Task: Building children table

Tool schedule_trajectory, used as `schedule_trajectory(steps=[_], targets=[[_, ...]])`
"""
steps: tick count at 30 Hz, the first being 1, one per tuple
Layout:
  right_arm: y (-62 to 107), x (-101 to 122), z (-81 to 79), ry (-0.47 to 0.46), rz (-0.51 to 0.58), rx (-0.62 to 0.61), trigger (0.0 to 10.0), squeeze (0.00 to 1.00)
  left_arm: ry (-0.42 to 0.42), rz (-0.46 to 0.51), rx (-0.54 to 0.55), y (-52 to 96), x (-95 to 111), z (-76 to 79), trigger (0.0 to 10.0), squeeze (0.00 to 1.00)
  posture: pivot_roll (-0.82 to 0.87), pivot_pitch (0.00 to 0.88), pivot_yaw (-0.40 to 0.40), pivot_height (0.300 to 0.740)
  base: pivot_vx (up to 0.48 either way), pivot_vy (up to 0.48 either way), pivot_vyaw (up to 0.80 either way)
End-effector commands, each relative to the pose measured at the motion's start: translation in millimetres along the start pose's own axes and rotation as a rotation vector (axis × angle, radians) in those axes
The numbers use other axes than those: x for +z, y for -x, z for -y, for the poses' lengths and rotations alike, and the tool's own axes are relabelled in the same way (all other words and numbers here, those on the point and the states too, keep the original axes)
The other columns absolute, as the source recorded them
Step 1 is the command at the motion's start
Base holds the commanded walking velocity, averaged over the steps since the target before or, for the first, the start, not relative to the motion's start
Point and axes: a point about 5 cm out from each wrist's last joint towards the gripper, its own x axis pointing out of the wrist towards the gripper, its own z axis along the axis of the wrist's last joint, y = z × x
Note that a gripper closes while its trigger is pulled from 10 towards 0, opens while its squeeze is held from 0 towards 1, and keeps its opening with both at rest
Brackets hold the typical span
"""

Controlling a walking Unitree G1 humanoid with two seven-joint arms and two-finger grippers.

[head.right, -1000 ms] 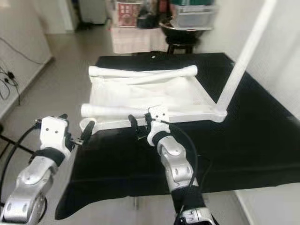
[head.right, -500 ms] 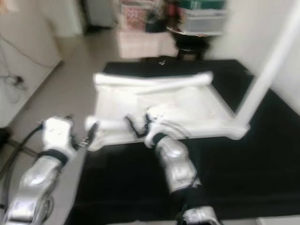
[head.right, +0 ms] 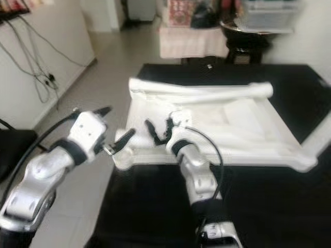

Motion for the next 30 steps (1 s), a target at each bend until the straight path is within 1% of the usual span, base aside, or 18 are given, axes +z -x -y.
schedule_trajectory(steps=[1,2,3,4,11,14,15,17,18,19,20,21,22,23,24,26,27,30], targets=[[-0.1,-1,2.4,-0.031,0.004,-0.043,10.0,0.00,-0.063,-0.024,-0.093,-5.9,-2,-3.1,10.0,0.00,-0.02,0.004,0.021,0.740,0.000,0.000,-0.80],[0.1,-1,4.7,-0.034,0.005,-0.064,10.0,0.00,-0.087,-0.025,-0.131,-9.3,-1,-4.9,10.0,0.00,-0.02,0.004,0.021,0.740,0.000,0.000,-0.80],[0.1,-1,4.7,-0.034,0.005,-0.064,10.0,0.00,-0.087,-0.025,-0.131,-9.3,-1,-4.9,10.0,0.00,-0.02,0.004,0.021,0.740,0.000,0.000,-0.80],[1.9,0,8.1,-0.035,0.015,-0.099,10.0,0.00,-0.148,-0.034,-0.222,-19.3,2,-9.5,10.0,0.00,-0.03,0.009,0.031,0.740,0.000,0.000,-0.80],[4.2,2,14.3,-0.015,0.023,-0.159,10.0,0.00,-0.234,-0.079,-0.341,-26.9,1,-15.3,10.0,0.00,-0.04,0.017,0.042,0.740,0.000,0.000,-0.80],[4.6,5,15.6,0.009,0.039,-0.172,10.0,0.00,-0.319,-0.164,-0.434,-31.8,-9,-24.2,10.0,0.00,-0.05,0.024,0.047,0.740,0.000,0.000,-0.53],[4.4,6,13.6,0.024,0.042,-0.161,10.0,0.00,-0.351,-0.219,-0.469,-32.6,-16,-27.6,10.0,0.00,-0.05,0.025,0.049,0.740,0.000,0.000,0.00],[4.4,6,13.6,0.024,0.042,-0.161,10.0,0.00,-0.351,-0.219,-0.469,-32.6,-16,-27.6,10.0,0.00,-0.05,0.025,0.049,0.740,0.000,0.000,0.00],[4.3,7,12.3,0.033,0.043,-0.154,10.0,0.00,-0.371,-0.258,-0.491,-32.9,-20,-30.1,10.0,0.00,-0.05,0.026,0.049,0.740,0.000,0.000,0.00],[4.3,7,12.3,0.033,0.043,-0.154,10.0,0.00,-0.371,-0.258,-0.491,-32.9,-20,-30.1,10.0,0.00,-0.05,0.026,0.049,0.740,0.000,0.000,0.00],[4.2,7,11.0,0.042,0.044,-0.149,10.0,0.00,-0.436,-0.330,-0.519,-33.9,-29,-35.7,10.0,0.00,-0.05,0.027,0.052,0.740,0.000,0.000,0.00],[4.2,7,11.0,0.042,0.044,-0.149,10.0,0.00,-0.436,-0.330,-0.519,-33.9,-29,-35.7,10.0,0.00,-0.05,0.027,0.052,0.740,0.000,0.000,0.00],[4.2,7,10.4,0.046,0.043,-0.147,10.0,0.00,-0.481,-0.402,-0.537,-34.5,-36,-41.2,10.0,0.00,-0.05,0.029,0.055,0.740,0.000,0.000,0.00],[4.2,7,10.4,0.046,0.043,-0.147,10.0,0.00,-0.481,-0.402,-0.537,-34.5,-36,-41.2,10.0,0.00,-0.05,0.029,0.055,0.740,0.000,0.000,0.00],[4.2,7,9.9,0.048,0.042,-0.148,10.0,0.00,-0.507,-0.489,-0.580,-33.1,-46,-45.9,10.0,0.00,-0.06,0.031,0.057,0.740,0.000,0.000,0.00],[4.7,7,8.5,0.050,0.040,-0.147,10.0,0.00,-0.493,-0.596,-0.655,-28.8,-57,-49.2,10.0,0.00,-0.07,0.034,0.065,0.740,0.000,0.000,0.00],[5.0,7,8.0,0.051,0.040,-0.148,10.0,0.00,-0.475,-0.621,-0.677,-28.1,-59,-49.3,10.0,0.00,-0.07,0.034,0.065,0.740,0.000,0.000,0.00],[5.2,7,7.7,0.051,0.040,-0.148,10.0,0.00,-0.488,-0.633,-0.680,-31.0,-62,-50.1,10.0,0.00,-0.07,0.034,0.065,0.740,0.000,0.000,0.00]])
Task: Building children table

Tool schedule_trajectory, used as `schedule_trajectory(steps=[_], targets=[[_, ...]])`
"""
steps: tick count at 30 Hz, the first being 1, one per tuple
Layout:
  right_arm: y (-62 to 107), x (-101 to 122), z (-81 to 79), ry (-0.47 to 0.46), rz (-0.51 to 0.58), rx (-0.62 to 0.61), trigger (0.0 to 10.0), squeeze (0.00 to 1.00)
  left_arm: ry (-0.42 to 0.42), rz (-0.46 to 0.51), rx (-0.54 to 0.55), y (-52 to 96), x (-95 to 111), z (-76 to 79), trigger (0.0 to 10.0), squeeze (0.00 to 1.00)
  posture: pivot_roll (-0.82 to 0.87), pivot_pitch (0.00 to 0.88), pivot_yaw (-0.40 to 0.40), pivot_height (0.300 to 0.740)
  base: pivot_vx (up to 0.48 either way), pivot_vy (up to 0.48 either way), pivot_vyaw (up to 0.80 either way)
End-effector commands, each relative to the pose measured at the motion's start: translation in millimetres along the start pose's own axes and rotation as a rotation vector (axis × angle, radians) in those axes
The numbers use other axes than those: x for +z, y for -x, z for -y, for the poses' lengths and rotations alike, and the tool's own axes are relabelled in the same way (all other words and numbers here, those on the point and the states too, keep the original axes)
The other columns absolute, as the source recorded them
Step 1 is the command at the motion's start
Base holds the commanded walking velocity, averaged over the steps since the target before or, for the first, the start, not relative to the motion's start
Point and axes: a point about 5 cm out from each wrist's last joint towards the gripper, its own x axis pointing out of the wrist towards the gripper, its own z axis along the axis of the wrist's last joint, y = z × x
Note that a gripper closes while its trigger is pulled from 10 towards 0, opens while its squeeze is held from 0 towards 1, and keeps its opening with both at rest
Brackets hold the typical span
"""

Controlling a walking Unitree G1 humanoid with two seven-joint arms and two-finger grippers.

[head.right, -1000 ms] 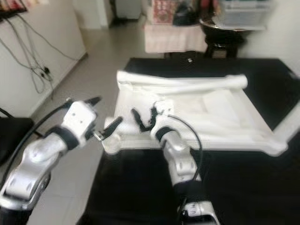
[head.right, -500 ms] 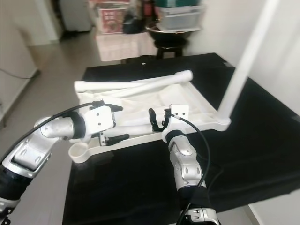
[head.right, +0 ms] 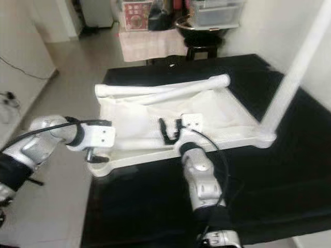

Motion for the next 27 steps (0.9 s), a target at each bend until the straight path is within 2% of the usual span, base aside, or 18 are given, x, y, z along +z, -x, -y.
schedule_trajectory(steps=[1,6,13,15,16,20,27], targets=[[1.3,-1,-3.5,0.002,-0.003,0.007,10.0,0.00,-0.013,-0.030,-0.023,-1.8,-3,0.8,10.0,0.00,-0.07,0.034,0.065,0.740,0.000,0.000,0.00],[2.2,-1,-4.1,0.001,-0.003,0.008,10.0,0.00,0.001,-0.050,-0.022,-9.3,-4,-6.7,10.0,0.00,-0.07,0.043,0.071,0.740,0.000,0.000,0.00],[4.1,-1,-5.4,0.003,-0.003,0.010,10.0,0.00,-0.026,-0.040,0.009,-19.1,4,-19.0,10.0,0.00,-0.08,0.052,0.078,0.740,0.000,0.000,0.00],[4.6,-1,-5.7,0.003,-0.004,0.010,10.0,0.00,-0.036,-0.043,0.030,-21.4,7,-23.8,10.0,0.00,-0.08,0.053,0.079,0.740,0.000,0.000,0.00],[5.7,-1,-6.2,0.003,-0.005,0.012,10.0,0.00,-0.052,-0.045,0.068,-24.2,12,-32.2,10.0,0.00,-0.09,0.055,0.082,0.740,0.000,0.000,0.00],[7.3,-1,-7.1,0.001,-0.007,0.015,10.0,0.00,-0.056,-0.058,0.085,-26.8,15,-39.1,10.0,0.00,-0.09,0.061,0.088,0.740,0.000,0.000,0.00],[10.2,-2,-8.3,-0.005,-0.010,0.014,10.0,0.00,-0.025,-0.081,0.067,-30.3,14,-41.2,10.0,0.00,-0.10,0.070,0.100,0.740,0.000,0.000,0.00]])
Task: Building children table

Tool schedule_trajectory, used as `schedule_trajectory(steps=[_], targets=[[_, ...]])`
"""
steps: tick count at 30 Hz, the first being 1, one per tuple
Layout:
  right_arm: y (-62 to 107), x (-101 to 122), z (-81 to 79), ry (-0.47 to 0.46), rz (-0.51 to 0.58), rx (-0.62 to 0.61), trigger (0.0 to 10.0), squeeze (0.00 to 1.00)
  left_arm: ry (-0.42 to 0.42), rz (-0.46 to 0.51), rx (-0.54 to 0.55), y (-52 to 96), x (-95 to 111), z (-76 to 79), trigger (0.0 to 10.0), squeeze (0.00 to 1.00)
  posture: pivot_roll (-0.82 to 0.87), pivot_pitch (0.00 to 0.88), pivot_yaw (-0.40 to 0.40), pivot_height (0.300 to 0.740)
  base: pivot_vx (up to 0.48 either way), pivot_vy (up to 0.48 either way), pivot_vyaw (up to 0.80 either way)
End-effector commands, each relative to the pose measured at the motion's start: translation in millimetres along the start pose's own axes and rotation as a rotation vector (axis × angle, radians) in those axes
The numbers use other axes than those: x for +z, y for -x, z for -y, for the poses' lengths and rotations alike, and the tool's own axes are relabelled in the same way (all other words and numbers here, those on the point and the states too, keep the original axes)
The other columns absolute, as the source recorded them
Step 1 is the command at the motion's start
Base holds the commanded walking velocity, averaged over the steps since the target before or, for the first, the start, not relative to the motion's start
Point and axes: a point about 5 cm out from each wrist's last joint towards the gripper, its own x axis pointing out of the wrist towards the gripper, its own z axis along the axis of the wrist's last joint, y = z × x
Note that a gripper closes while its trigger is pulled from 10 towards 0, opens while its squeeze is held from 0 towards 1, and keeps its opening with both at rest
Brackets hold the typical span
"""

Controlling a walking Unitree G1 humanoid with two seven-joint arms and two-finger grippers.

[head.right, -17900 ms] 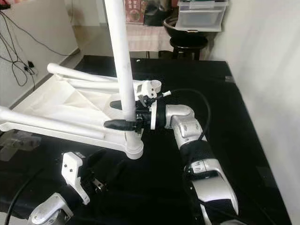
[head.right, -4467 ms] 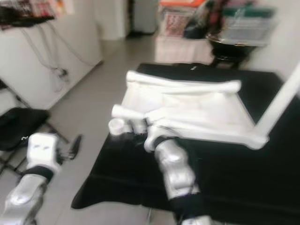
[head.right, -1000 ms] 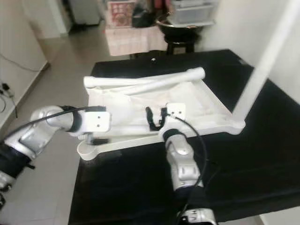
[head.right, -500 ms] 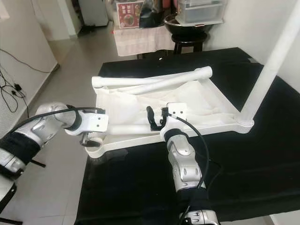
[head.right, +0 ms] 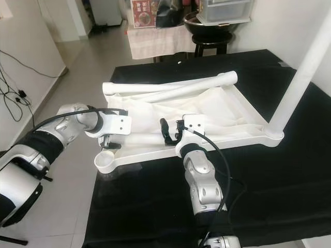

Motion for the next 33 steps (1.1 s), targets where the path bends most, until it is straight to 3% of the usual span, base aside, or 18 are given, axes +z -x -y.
schedule_trajectory(steps=[1,7,8,10,11,27,30,32,33], targets=[[2.7,-4,-2.7,-0.007,-0.019,0.003,10.0,0.00,-0.001,-0.029,-0.002,1.6,-4,-1.9,10.0,0.00,-0.10,0.070,0.100,0.740,0.000,0.000,0.00],[5.9,-5,-3.9,-0.013,-0.023,0.000,10.0,0.00,0.042,-0.031,-0.092,-8.0,-8,11.3,10.0,0.00,-0.10,0.074,0.109,0.740,0.000,0.000,0.00],[6.6,-5,-4.1,-0.014,-0.023,0.000,10.0,0.00,0.047,-0.031,-0.104,-10.2,-8,14.3,3.3,0.00,-0.10,0.074,0.110,0.740,0.000,0.000,0.00],[7.2,-5,-4.3,-0.015,-0.024,-0.001,10.0,0.00,0.047,-0.032,-0.107,-11.6,-8,15.4,3.3,0.00,-0.10,0.075,0.111,0.740,0.000,0.000,0.00],[7.6,-5,-4.6,-0.016,-0.025,-0.001,10.0,0.00,0.044,-0.035,-0.109,-12.5,-8,16.2,0.0,0.00,-0.10,0.075,0.112,0.740,0.000,0.000,0.00],[5.6,-4,-4.7,-0.019,-0.023,-0.007,10.0,0.00,0.037,-0.035,-0.071,-8.3,-8,7.5,0.0,0.00,-0.11,0.066,0.110,0.740,0.000,0.000,0.00],[4.3,-2,-3.7,-0.025,-0.013,-0.008,10.0,0.00,0.045,-0.026,-0.031,-4.8,-8,1.3,0.0,0.00,-0.11,0.062,0.107,0.740,0.000,0.000,0.00],[-1.4,12,0.7,-0.081,0.049,0.003,10.0,0.00,0.095,0.030,0.115,11.0,-5,-22.7,0.0,0.00,-0.11,0.056,0.100,0.740,0.000,0.000,0.00],[-1.4,12,0.7,-0.081,0.049,0.003,10.0,0.00,0.095,0.030,0.115,11.0,-5,-22.7,0.0,0.00,-0.11,0.056,0.100,0.740,0.000,0.000,0.00]])
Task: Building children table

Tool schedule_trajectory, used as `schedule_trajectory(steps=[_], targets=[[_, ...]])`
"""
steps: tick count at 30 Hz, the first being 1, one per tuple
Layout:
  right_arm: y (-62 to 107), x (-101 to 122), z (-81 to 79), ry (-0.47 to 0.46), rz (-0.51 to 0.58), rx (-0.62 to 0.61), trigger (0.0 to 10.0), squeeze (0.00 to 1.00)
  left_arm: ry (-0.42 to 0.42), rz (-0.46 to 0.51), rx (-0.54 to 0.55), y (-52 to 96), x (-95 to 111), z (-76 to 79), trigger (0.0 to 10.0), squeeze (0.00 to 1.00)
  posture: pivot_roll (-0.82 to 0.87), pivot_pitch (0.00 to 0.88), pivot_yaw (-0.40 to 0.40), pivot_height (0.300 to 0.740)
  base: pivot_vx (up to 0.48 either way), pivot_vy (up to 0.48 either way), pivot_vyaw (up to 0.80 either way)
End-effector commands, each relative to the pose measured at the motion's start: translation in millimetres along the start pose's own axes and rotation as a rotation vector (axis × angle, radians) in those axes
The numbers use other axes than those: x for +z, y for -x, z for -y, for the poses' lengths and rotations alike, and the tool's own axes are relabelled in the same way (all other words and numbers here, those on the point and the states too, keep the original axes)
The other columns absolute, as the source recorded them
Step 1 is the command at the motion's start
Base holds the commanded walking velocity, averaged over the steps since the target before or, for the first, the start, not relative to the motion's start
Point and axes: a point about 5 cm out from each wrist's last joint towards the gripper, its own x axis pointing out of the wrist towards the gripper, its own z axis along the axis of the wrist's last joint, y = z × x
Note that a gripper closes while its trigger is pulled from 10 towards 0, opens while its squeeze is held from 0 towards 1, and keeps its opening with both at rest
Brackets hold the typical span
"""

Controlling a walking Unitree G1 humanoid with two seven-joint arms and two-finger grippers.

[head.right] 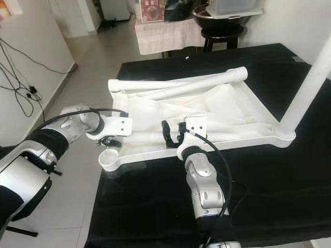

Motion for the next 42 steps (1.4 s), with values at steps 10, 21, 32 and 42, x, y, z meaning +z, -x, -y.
schedule_trajectory(steps=[10,21,32,42], targets=[[-10.0,81,7.8,-0.379,0.327,0.229,10.0,0.00,0.172,0.237,0.356,46.6,14,-57.0,0.0,0.00,-0.10,0.047,0.090,0.740,0.000,0.000,0.00],[-7.1,99,13.1,-0.337,0.380,0.413,10.0,0.00,0.315,0.489,0.570,60.3,31,-72.1,0.0,0.00,-0.10,0.043,0.077,0.740,0.000,0.000,0.00],[3.5,112,0.6,-0.234,0.342,0.747,10.0,0.35,0.489,1.161,0.091,100.4,76,-45.7,10.0,0.00,-0.10,0.041,0.070,0.740,0.000,0.000,0.00],[27.2,147,-10.1,-0.104,0.359,1.144,10.0,0.00,0.517,1.249,-0.289,110.2,73,10.6,10.0,0.00,-0.10,0.030,0.068,0.740,0.000,0.000,0.00]])
